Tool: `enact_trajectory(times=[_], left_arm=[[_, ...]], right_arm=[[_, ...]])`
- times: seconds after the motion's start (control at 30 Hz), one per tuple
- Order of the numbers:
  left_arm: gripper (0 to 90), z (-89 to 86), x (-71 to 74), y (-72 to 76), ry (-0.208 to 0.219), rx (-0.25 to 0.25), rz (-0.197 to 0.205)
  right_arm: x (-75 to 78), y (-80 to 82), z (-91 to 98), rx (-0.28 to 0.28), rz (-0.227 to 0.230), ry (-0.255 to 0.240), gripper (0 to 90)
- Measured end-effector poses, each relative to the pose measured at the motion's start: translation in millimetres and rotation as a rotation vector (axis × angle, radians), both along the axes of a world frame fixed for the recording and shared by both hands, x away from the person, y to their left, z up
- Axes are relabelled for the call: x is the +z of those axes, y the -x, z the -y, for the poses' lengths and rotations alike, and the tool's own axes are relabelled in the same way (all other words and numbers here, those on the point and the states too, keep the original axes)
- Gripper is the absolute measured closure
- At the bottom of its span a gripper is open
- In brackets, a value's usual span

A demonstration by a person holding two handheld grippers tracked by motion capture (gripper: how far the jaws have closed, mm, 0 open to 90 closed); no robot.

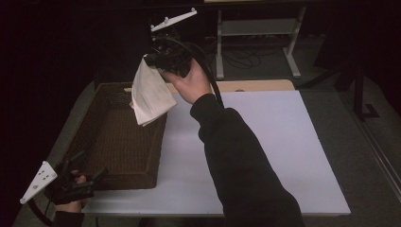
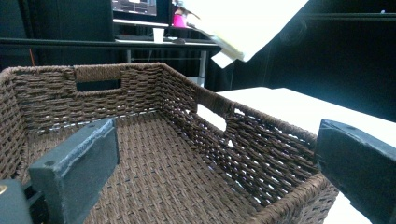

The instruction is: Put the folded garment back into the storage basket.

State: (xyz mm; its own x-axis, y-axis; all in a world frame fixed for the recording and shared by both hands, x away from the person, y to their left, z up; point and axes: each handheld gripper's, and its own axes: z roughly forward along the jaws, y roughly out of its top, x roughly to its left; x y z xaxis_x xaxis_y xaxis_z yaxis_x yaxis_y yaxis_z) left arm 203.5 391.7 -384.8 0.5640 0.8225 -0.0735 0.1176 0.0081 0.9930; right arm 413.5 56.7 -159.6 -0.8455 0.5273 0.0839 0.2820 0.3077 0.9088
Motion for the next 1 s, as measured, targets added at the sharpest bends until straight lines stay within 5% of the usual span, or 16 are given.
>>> enact_trajectory(times=[1.0], left_arm=[[0.0, -0.5, -0.2, -0.1, 0.005, -0.004, 0.002]], right_arm=[[-20.9, -11.3, -78.2, 0.091, -0.036, -0.005, 87.8]])
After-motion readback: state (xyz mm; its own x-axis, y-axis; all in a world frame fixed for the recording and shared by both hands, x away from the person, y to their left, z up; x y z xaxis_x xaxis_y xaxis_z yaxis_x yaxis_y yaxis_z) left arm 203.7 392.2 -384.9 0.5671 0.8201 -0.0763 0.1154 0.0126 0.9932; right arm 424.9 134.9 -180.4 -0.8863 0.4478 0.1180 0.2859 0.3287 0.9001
